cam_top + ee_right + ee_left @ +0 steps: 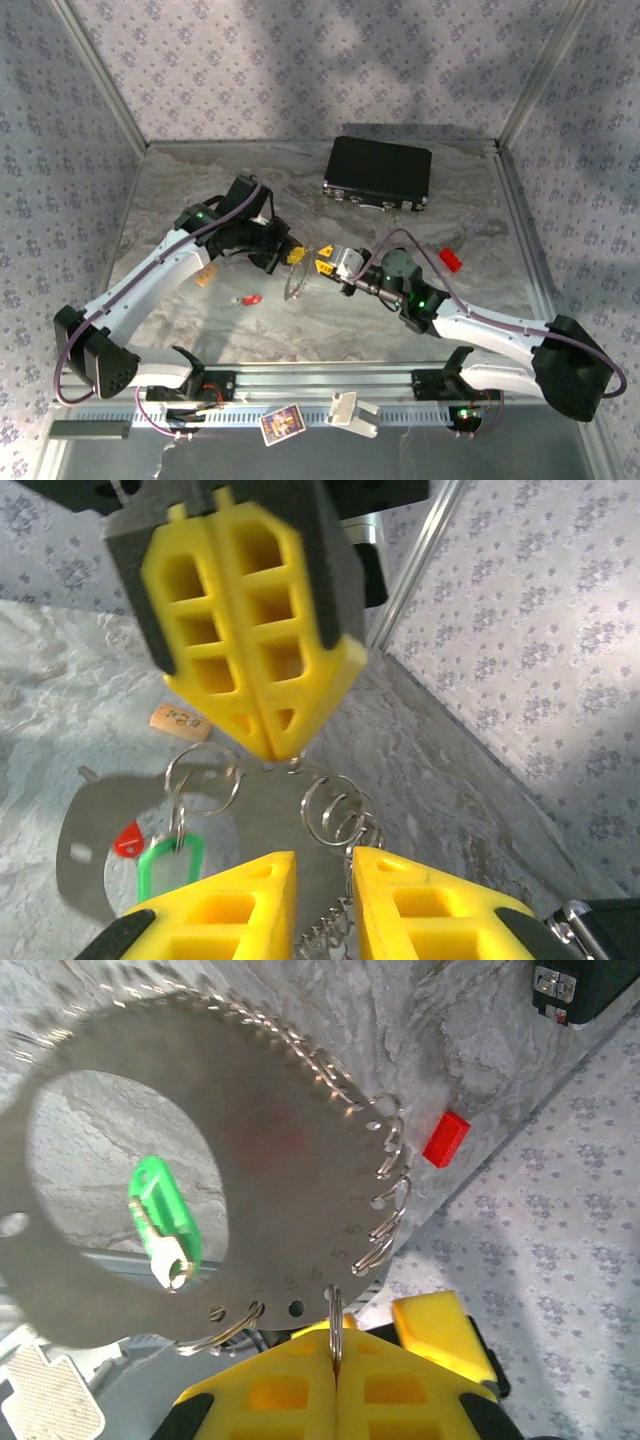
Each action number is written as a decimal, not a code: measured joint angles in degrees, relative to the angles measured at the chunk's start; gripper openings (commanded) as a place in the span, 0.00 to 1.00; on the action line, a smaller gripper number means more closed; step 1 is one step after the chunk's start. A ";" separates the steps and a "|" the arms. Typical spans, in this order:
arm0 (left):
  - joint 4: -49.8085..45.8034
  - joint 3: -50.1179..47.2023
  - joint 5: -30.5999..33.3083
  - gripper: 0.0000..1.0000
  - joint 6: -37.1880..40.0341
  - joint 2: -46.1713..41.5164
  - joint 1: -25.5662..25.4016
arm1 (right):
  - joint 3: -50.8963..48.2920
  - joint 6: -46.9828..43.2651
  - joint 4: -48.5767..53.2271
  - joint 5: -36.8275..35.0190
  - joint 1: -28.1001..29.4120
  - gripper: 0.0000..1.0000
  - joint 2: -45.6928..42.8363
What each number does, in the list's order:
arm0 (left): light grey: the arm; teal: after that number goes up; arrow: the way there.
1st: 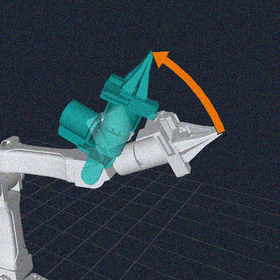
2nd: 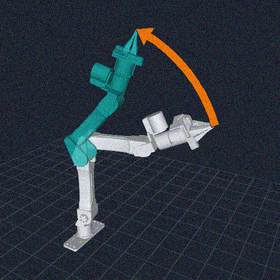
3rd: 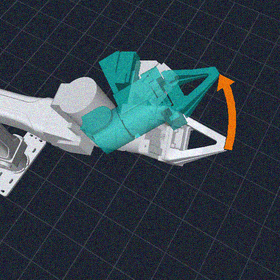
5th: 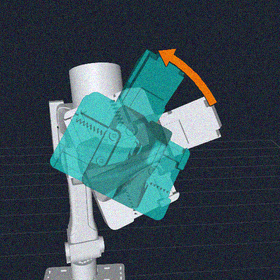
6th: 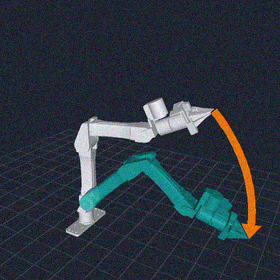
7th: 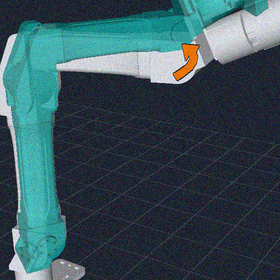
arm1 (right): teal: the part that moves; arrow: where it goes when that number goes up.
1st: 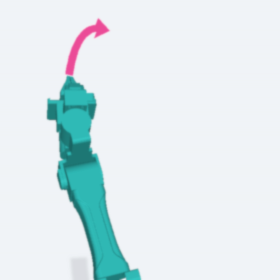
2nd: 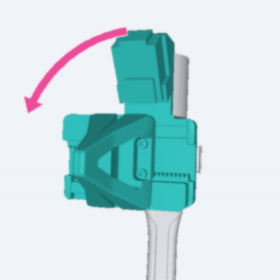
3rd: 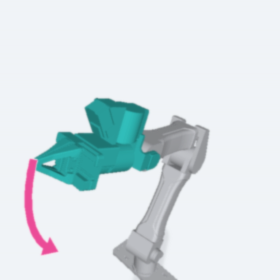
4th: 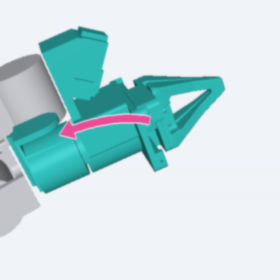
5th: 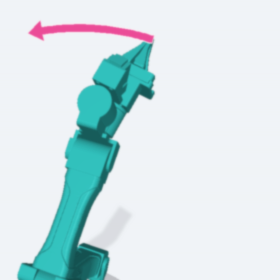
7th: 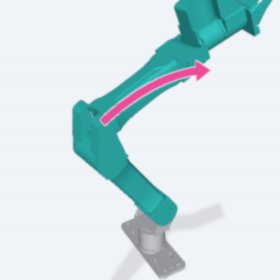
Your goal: Put the keys on the keyring
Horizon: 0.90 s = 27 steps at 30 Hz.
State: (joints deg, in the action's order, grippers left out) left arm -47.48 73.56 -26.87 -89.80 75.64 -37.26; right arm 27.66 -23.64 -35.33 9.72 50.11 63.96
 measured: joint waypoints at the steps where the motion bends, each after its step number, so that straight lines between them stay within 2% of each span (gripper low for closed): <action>1: 0.26 -0.02 -0.11 0.00 -0.66 -0.09 0.00 | 0.02 -0.33 -0.04 0.37 0.15 0.20 0.20; 12: 3.74 -4.00 0.52 0.00 -7.06 -2.47 -0.44 | 0.50 -1.29 -1.42 0.85 1.60 0.23 2.73; 27: 7.26 -6.97 0.26 0.00 -10.32 -2.51 -0.81 | 1.46 1.25 -6.56 -0.33 2.34 0.27 6.73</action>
State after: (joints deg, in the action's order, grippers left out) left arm -40.23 66.59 -26.61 -100.12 73.12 -38.06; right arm 29.12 -22.39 -41.89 9.39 52.45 70.70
